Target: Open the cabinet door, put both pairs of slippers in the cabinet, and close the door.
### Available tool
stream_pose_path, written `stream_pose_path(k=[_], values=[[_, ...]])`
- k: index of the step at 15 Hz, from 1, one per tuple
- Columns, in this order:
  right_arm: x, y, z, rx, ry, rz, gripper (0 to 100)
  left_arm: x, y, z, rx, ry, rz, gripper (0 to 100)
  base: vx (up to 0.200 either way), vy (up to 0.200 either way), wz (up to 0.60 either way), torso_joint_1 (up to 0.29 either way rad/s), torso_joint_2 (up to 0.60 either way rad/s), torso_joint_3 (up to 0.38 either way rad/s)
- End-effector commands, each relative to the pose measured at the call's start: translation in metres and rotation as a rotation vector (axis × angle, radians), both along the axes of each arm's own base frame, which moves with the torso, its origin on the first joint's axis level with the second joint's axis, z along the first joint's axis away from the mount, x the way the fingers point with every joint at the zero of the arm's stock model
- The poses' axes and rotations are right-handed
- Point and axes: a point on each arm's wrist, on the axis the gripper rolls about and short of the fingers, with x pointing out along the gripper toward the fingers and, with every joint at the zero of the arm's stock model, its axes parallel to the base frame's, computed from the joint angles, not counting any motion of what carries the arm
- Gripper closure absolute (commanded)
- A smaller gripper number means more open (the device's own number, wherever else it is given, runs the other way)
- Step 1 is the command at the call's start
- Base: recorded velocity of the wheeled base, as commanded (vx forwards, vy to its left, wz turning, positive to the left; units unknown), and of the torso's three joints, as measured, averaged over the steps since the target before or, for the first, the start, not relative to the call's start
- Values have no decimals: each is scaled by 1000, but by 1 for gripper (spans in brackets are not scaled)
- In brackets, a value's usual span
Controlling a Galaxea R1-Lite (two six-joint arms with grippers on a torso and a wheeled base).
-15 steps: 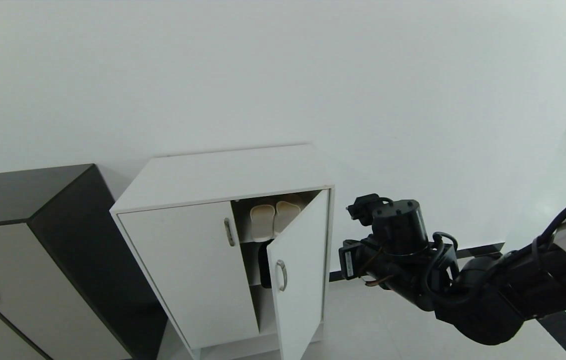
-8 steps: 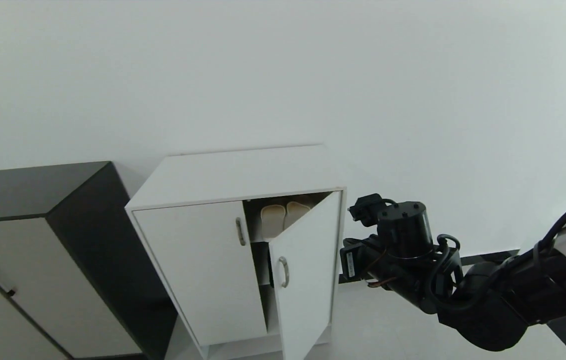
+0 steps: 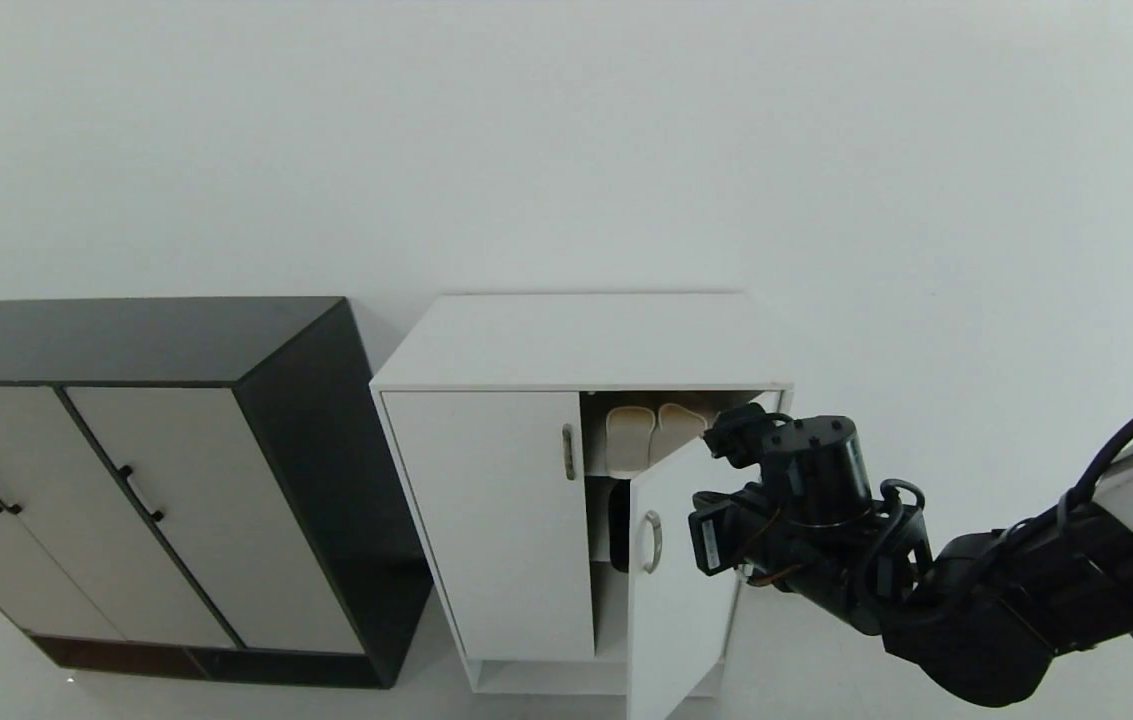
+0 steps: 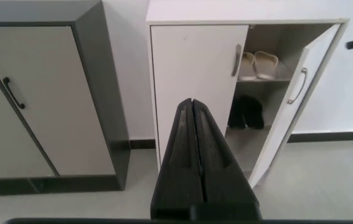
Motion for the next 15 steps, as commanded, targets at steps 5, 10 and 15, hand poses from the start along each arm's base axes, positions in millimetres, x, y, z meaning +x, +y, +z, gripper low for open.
stream_pose_path(k=[5, 10, 15], values=[[6, -20, -25, -82, 67, 37, 100, 0, 0, 0, 0, 1, 0, 100, 80, 0, 0, 0, 0, 3], [7, -23, -31, -94, 80, 32, 100, 0, 0, 0, -2, 0, 0, 100, 200, 0, 0, 4, -1, 0], [6, -22, -32, -89, 72, 34, 100, 0, 0, 0, -3, 0, 0, 100, 0, 0, 0, 0, 0, 0]])
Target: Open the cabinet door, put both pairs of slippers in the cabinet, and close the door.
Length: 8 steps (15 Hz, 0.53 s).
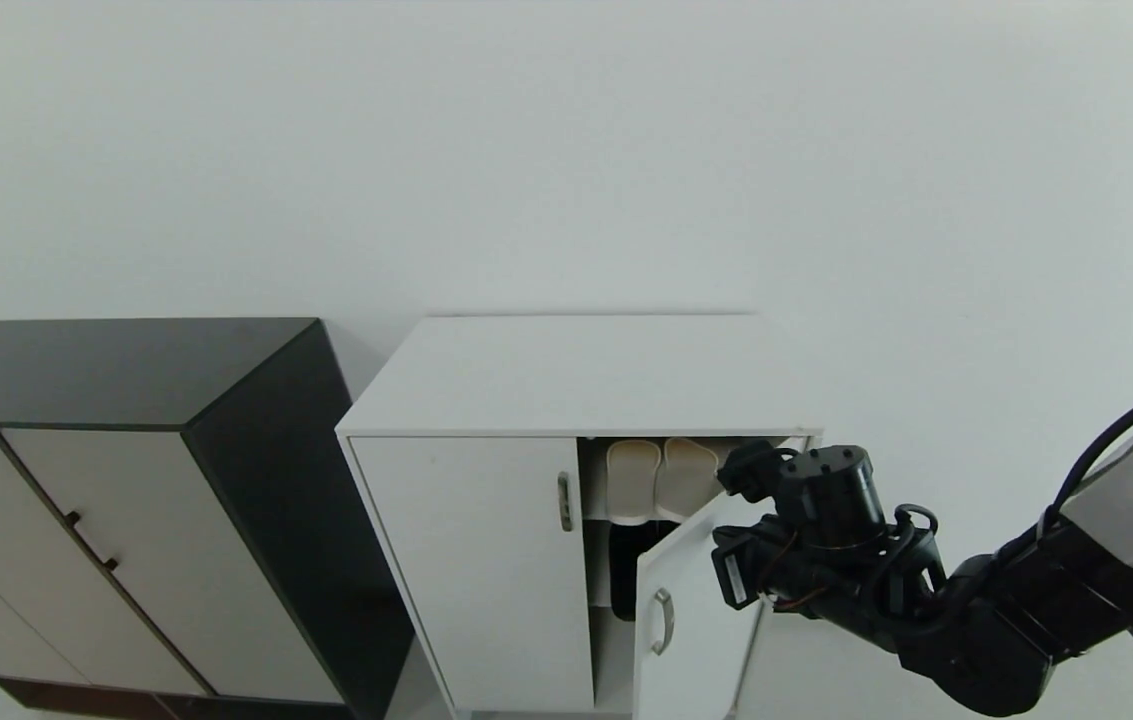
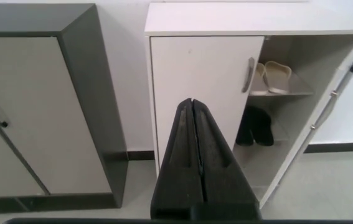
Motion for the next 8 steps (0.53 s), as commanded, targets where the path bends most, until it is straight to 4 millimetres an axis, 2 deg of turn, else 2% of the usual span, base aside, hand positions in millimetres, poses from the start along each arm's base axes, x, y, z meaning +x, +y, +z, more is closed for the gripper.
stream_pose_path(k=[1, 6, 8], values=[[2, 1, -1, -1, 2, 0, 100, 0, 0, 0, -1, -1, 0, 100, 0, 0, 0, 0, 0, 0], [20, 13, -9, 22, -25, -2, 100, 0, 0, 0, -1, -1, 0, 100, 0, 0, 0, 0, 0, 0], [34, 16, -17, 24, -27, -17, 100, 0, 0, 0, -1, -1, 0, 100, 0, 0, 0, 0, 0, 0]])
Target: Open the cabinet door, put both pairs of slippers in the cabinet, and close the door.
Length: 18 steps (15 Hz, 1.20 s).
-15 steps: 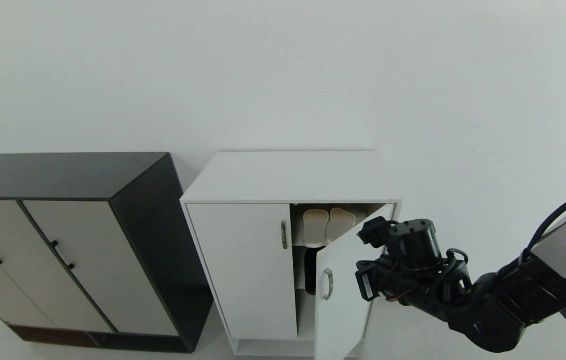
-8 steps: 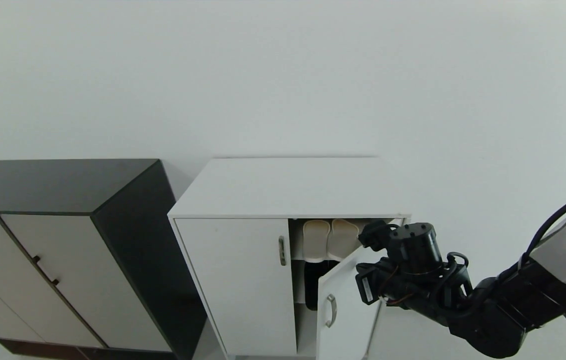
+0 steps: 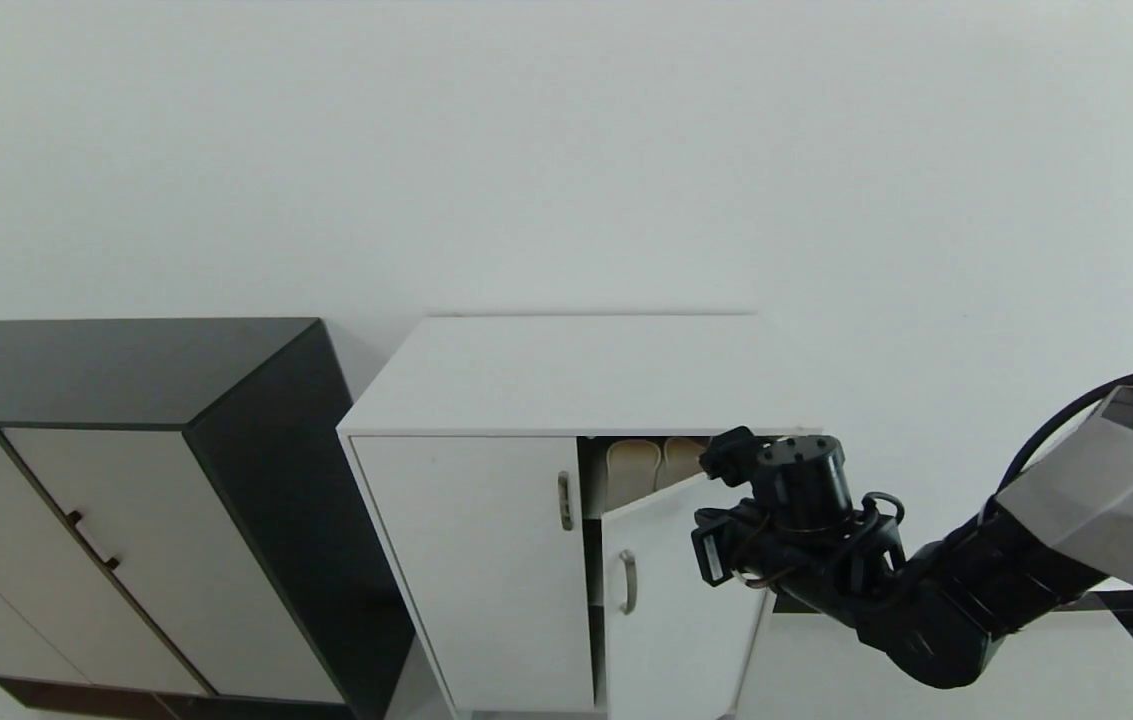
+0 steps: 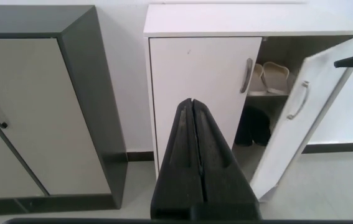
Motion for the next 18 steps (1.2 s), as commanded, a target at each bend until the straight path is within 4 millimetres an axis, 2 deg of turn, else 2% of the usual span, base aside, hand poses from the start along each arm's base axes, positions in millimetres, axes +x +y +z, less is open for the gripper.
stream_pose_path(k=[1, 6, 18], values=[[15, 3, -15, -8, 11, -18, 100, 0, 0, 0, -1, 1, 0, 100, 0, 0, 0, 0, 0, 0], [35, 1, -20, 28, -32, -46, 100, 0, 0, 0, 1, 0, 0, 100, 0, 0, 0, 0, 0, 0], [66, -13, -29, 48, -60, -112, 100, 0, 0, 0, -1, 0, 0, 100, 0, 0, 0, 0, 0, 0]])
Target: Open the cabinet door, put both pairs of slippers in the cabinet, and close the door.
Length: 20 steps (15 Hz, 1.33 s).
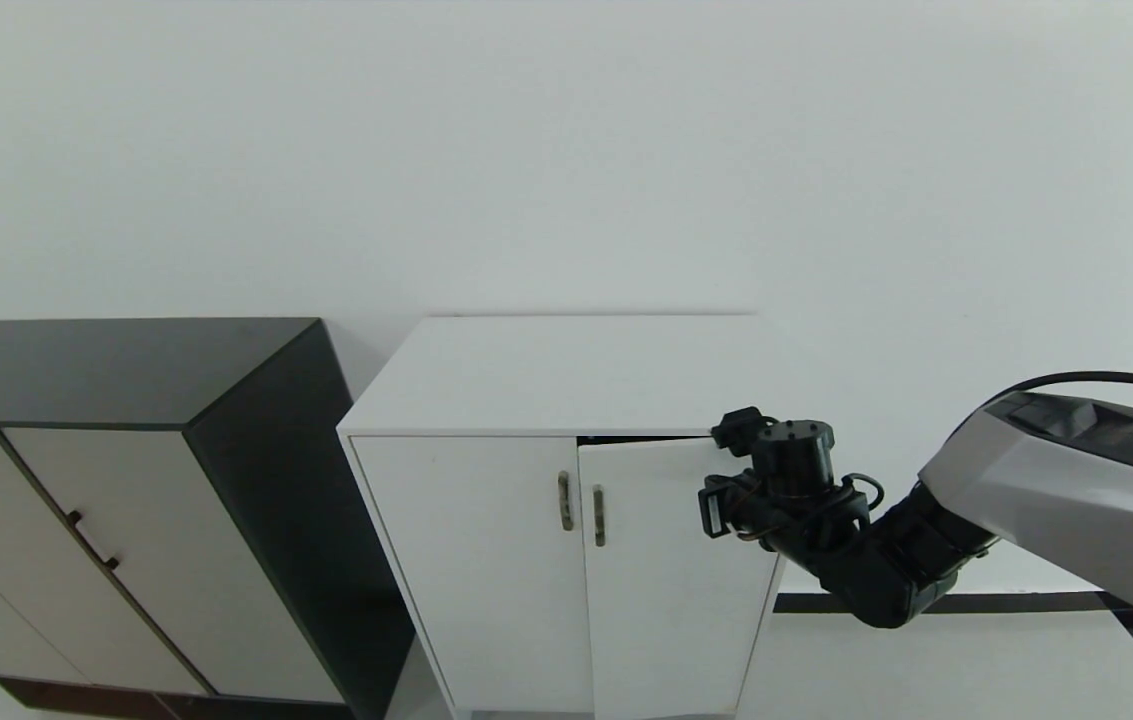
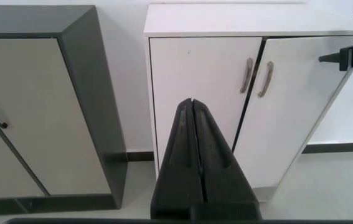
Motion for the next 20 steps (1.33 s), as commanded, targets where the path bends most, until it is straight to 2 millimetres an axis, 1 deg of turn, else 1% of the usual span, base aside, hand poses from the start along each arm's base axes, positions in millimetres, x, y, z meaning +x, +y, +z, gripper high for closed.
stream_pose_path(k=[1, 8, 11, 17, 20], values=[[2, -1, -3, -3, 5, -6, 100, 0, 0, 0, 0, 1, 0, 100, 0, 0, 0, 0, 0, 0], [10, -7, 1, 8, -15, -26, 100, 0, 0, 0, 0, 0, 0, 100, 0, 0, 0, 0, 0, 0], [14, -7, -2, 8, -11, -26, 100, 0, 0, 0, 0, 0, 0, 100, 0, 0, 0, 0, 0, 0], [14, -8, -4, 6, -7, -29, 100, 0, 0, 0, -1, 0, 0, 100, 0, 0, 0, 0, 0, 0], [10, -9, -4, 2, -4, -28, 100, 0, 0, 0, -1, 1, 0, 100, 0, 0, 0, 0, 0, 0]])
